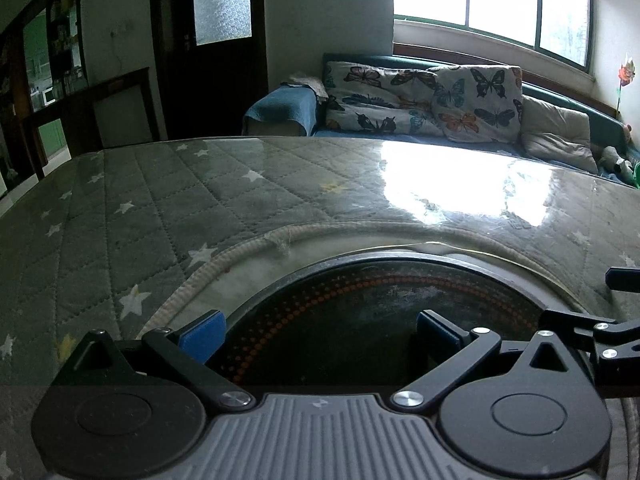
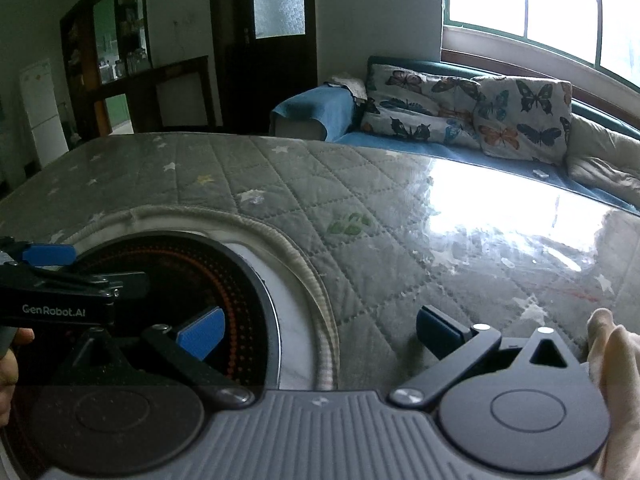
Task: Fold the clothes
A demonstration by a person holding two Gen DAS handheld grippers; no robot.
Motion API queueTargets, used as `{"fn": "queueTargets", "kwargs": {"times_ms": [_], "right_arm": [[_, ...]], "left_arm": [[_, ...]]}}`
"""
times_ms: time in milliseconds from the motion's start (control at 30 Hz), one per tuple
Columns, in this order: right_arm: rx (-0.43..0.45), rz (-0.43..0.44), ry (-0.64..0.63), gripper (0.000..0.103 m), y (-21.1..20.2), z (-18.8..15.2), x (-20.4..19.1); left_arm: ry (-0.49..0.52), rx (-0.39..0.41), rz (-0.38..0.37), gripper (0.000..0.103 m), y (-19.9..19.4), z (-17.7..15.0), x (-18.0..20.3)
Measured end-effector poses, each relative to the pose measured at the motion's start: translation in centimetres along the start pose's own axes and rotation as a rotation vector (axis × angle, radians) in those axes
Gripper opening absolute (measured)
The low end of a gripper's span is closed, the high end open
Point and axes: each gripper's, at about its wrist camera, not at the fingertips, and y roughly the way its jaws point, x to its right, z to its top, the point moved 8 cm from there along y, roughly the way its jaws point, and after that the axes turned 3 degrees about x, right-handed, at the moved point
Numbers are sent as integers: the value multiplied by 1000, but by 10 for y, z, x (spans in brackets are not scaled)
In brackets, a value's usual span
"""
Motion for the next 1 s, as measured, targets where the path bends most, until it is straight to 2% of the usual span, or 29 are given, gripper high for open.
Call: {"fn": "queueTargets", "kwargs": {"times_ms": [200, 1000], "right_arm": [[-24, -38, -69, 103, 4, -3, -7], [-26, -30, -64, 103, 4, -3, -4]], "left_arm": [[1, 0, -1, 103, 0, 1, -2], [3, 0, 0, 103, 0, 1, -1]]}}
